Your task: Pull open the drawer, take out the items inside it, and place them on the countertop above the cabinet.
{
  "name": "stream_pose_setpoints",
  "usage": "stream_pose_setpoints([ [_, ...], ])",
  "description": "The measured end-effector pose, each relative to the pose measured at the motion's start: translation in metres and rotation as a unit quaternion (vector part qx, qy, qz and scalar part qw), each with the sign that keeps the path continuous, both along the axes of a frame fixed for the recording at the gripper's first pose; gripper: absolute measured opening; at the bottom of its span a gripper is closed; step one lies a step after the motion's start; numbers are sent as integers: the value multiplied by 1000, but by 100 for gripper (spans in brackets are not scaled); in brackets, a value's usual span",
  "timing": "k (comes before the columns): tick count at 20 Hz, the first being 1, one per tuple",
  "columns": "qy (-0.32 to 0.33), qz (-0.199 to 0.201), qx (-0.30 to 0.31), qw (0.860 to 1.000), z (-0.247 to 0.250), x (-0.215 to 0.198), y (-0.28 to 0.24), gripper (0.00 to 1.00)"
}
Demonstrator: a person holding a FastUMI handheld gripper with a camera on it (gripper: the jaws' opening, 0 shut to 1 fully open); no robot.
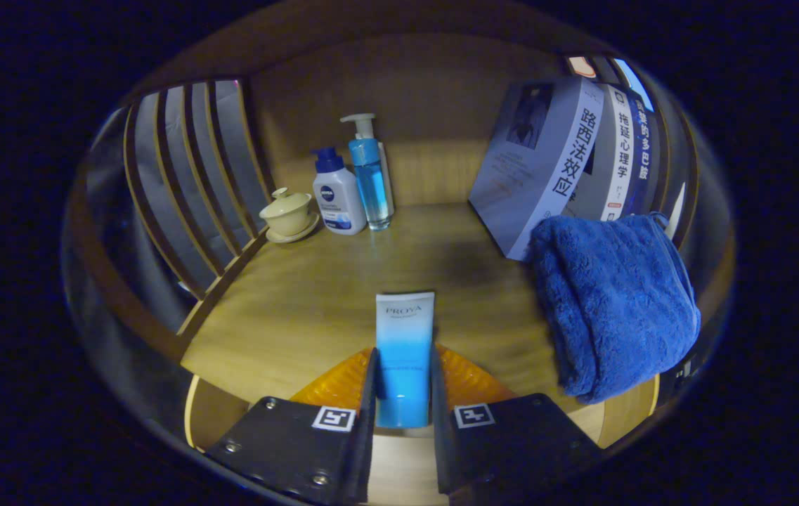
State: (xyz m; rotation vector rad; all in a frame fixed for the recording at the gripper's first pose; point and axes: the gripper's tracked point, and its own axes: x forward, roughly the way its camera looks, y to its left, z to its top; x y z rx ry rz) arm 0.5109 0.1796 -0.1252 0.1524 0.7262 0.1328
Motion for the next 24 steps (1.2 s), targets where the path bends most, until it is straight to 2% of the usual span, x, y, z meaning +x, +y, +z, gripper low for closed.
stream_pose_setpoints([
  [4, -16, -25, -4, 1000, -1, 13, -2, 37],
  [10, -35, -25, -16, 999, -1, 17, 0, 37],
  [12, -34, -24, -13, 999, -3, 16, 0, 44],
  [17, -96, -16, -3, 995, 27, 5, 6, 100],
  [24, -195, 5, 31, 980, 111, -85, -4, 100],
])
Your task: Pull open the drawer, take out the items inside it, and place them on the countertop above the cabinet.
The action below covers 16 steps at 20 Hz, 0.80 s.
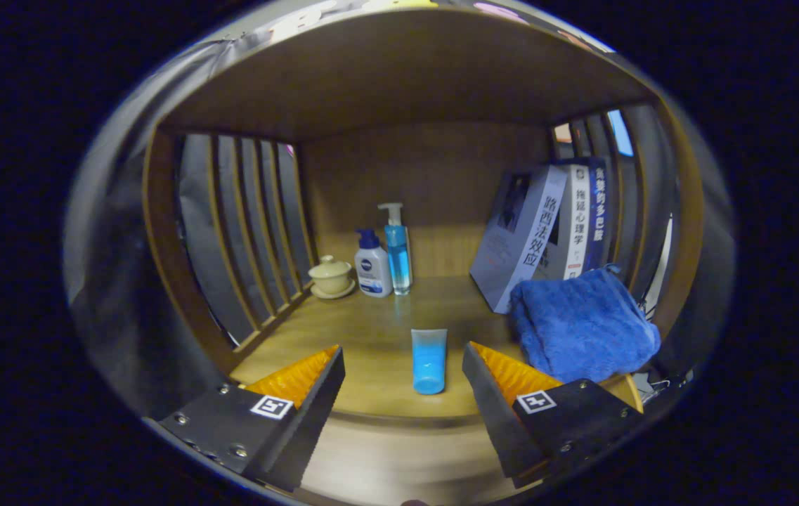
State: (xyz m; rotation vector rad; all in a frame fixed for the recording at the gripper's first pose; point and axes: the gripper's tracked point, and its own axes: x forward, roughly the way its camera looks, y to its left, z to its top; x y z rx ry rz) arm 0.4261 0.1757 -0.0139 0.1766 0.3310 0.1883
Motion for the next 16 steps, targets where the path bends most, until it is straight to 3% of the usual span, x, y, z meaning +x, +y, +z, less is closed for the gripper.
stream_pose_setpoints([
  [4, -56, 0, 5, 998, 27, -70, -15, 99],
  [7, -81, -1, -12, 997, 21, -127, -23, 99],
  [12, -99, -26, -43, 994, -17, -208, -33, 99],
  [16, -77, -38, -76, 993, -68, -234, -34, 99],
])
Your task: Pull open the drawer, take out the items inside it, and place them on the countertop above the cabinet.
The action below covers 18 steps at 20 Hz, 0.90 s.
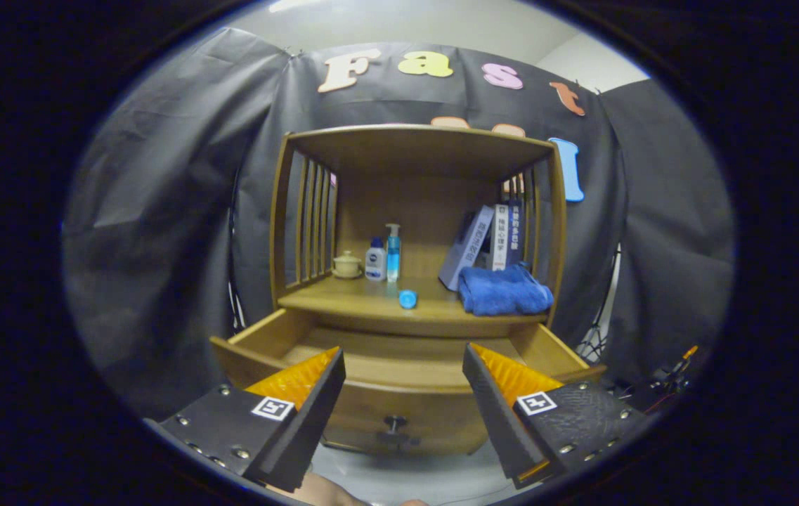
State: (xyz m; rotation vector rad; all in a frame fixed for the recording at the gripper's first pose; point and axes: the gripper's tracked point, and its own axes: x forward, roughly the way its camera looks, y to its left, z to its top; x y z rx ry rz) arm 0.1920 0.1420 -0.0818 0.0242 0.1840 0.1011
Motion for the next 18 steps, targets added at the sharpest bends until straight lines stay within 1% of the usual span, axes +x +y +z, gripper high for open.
stream_pose_setpoints([
  [2, 11, -1, -3, 1000, -18, -5, 4, 99],
  [5, 26, -11, -8, 1000, -39, 4, 3, 99],
  [8, 24, -25, 4, 999, -46, 20, 3, 100],
  [14, 49, -34, 6, 998, -71, 39, 2, 100],
  [15, 55, -43, 4, 998, -73, 41, -1, 100],
  [16, 46, -48, 9, 998, -70, 42, -4, 100],
  [18, 44, -46, 10, 998, -71, 46, -5, 97],
])
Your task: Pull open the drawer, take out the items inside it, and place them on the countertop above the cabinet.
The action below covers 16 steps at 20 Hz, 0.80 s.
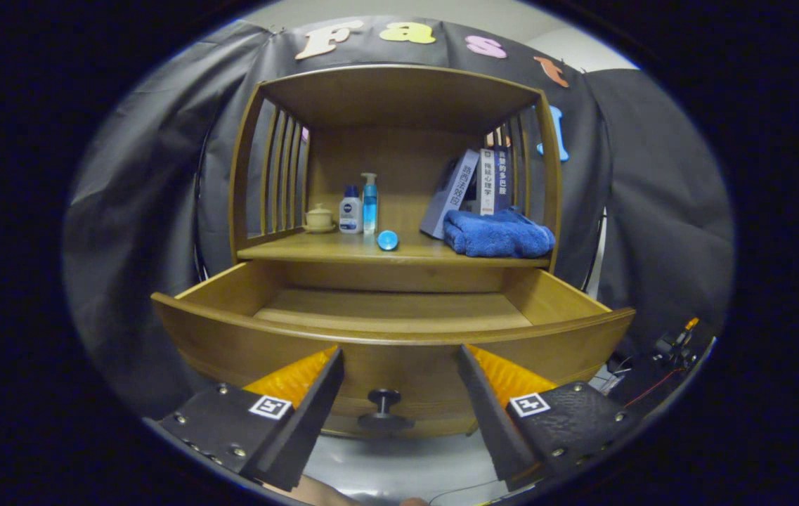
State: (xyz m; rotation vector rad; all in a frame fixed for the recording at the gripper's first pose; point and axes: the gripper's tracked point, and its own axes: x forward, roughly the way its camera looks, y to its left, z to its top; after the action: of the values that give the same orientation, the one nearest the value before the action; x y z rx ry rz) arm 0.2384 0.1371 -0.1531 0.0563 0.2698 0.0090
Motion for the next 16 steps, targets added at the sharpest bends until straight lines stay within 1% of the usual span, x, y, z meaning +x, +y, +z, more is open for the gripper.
stream_pose_setpoints([
  [6, 4, 12, -1, 1000, -1, 19, -4, 98],
  [9, -4, 14, -3, 1000, 5, 36, -4, 98],
  [10, -1, 15, -2, 1000, 4, 34, -3, 98],
  [16, 1, 11, -3, 1000, 3, 70, -1, 98],
])
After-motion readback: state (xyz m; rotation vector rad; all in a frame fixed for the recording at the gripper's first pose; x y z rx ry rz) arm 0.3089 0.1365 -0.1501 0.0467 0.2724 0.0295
